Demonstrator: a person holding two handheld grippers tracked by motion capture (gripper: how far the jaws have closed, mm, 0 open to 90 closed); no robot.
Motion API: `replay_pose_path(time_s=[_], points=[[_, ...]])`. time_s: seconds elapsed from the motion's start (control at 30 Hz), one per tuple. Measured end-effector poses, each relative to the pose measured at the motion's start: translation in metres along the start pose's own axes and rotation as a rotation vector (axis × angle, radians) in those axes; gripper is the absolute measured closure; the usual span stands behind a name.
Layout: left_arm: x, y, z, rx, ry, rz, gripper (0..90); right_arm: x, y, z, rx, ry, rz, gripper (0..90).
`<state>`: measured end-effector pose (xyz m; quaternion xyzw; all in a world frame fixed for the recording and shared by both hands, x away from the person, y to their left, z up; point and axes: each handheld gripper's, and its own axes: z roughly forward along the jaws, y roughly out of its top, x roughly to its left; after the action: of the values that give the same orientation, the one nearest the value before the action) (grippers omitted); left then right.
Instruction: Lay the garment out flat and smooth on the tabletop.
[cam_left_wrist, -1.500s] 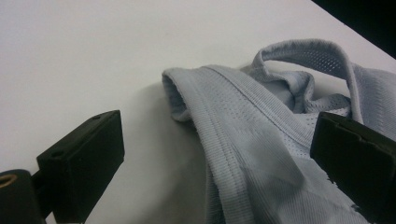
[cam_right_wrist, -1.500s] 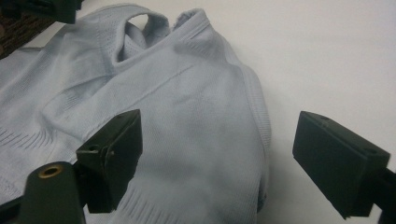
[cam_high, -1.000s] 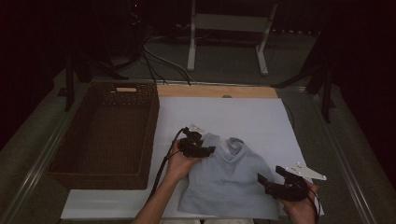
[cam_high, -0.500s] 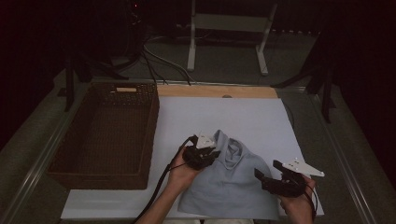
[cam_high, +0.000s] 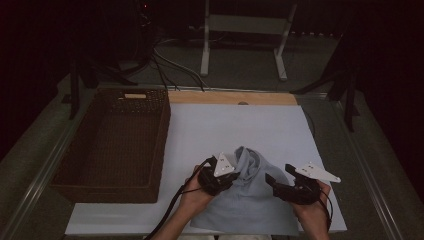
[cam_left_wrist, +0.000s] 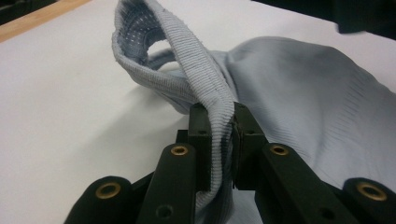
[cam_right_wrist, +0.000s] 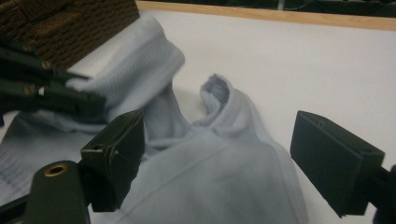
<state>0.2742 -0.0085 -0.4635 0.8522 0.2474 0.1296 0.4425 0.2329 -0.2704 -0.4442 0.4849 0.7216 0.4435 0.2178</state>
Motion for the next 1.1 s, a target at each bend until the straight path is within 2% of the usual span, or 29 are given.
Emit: replay_pose_path(time_s=[0.17,0.3,0.57,0.7,0.73,0.9,0.93,0.97,1.0,1.1], points=[[-0.007,-0.004,0.0,-0.002,-0.01,0.022,83.0,0.005,0.006,0.003,-0.009,0.005,-0.006,19.3],[-0.015,-0.01,0.001,0.0,-0.015,0.059,83.1,0.01,0.012,0.006,-0.018,0.013,-0.013,21.0],[-0.024,-0.017,0.002,0.004,-0.029,0.074,83.2,0.022,0.021,0.011,-0.03,0.029,-0.023,24.9],[-0.029,-0.019,0.003,0.01,-0.026,0.109,83.2,0.026,0.024,0.014,-0.029,0.037,-0.025,28.5],[-0.031,-0.02,0.003,0.015,-0.025,0.122,83.2,0.028,0.026,0.015,-0.025,0.04,-0.027,32.0],[-0.032,-0.021,0.003,0.01,-0.038,0.124,83.1,0.032,0.027,0.021,-0.008,0.055,-0.039,37.7],[-0.032,-0.021,0.002,0.01,-0.039,0.128,83.1,0.033,0.026,0.023,0.002,0.054,-0.04,40.6],[-0.031,-0.021,0.002,0.012,-0.042,0.135,83.0,0.033,0.025,0.026,0.019,0.061,-0.042,47.1],[-0.031,-0.021,0.002,0.012,-0.042,0.135,82.9,0.033,0.025,0.026,0.019,0.061,-0.042,47.1],[-0.032,-0.021,0.001,0.011,-0.042,0.141,82.8,0.033,0.024,0.029,0.039,0.074,-0.047,61.2]])
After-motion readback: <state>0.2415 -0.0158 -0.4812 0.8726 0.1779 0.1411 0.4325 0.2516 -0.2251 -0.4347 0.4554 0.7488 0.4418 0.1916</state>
